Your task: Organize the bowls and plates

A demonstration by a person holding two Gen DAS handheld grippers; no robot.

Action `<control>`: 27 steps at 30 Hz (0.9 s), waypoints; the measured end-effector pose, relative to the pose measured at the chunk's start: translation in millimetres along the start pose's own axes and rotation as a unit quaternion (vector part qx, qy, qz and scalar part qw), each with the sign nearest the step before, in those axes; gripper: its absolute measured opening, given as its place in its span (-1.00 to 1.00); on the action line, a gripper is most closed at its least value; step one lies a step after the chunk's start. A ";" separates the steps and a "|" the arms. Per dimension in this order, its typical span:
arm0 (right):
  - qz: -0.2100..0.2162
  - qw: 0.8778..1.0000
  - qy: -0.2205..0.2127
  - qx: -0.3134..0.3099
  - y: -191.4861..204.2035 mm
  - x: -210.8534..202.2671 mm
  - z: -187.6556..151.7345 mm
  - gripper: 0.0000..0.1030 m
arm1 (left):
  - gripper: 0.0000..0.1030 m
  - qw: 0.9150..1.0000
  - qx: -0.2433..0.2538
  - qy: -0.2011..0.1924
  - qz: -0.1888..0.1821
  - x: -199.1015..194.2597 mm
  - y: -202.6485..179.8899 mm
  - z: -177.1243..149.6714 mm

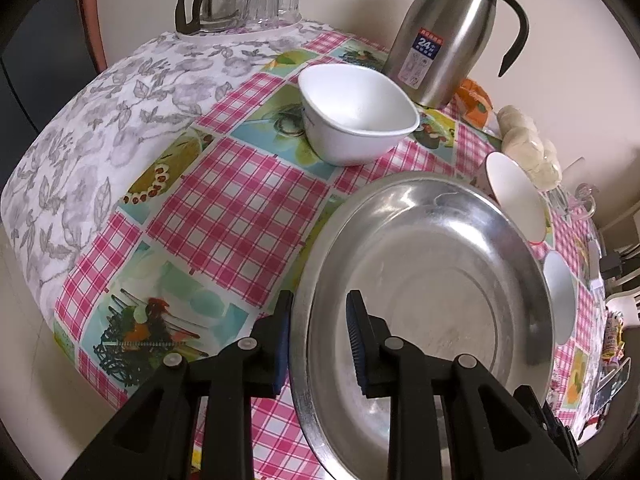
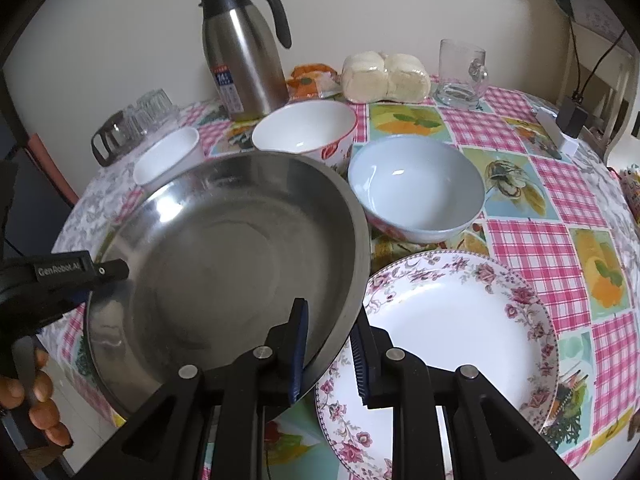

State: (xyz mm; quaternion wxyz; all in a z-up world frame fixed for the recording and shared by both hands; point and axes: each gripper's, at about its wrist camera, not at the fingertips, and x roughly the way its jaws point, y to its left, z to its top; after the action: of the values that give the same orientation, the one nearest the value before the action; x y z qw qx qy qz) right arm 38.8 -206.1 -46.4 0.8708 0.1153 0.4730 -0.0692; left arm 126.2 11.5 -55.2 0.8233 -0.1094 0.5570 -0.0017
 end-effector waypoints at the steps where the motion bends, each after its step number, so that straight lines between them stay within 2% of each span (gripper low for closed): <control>1: -0.002 1.000 0.003 -0.001 0.6 2.1 -0.7 -0.56 | -0.49 1.000 0.000 0.000 0.001 0.6 0.1 0.1; 13: -0.017 0.999 0.032 -0.023 13.8 19.6 -9.3 -0.54 | -0.38 1.000 -0.002 0.013 0.021 11.0 6.2 -1.0; 27: -0.032 0.999 0.021 -0.021 11.5 20.4 -3.0 -0.54 | -0.37 0.999 0.023 0.019 0.017 19.8 -3.7 1.4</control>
State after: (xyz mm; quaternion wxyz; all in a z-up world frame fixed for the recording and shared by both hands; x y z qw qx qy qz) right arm 50.1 -194.5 -63.6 0.8604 0.0833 0.4956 -0.0848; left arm 135.4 5.7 -72.2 0.8145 -0.0808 0.5745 -0.0024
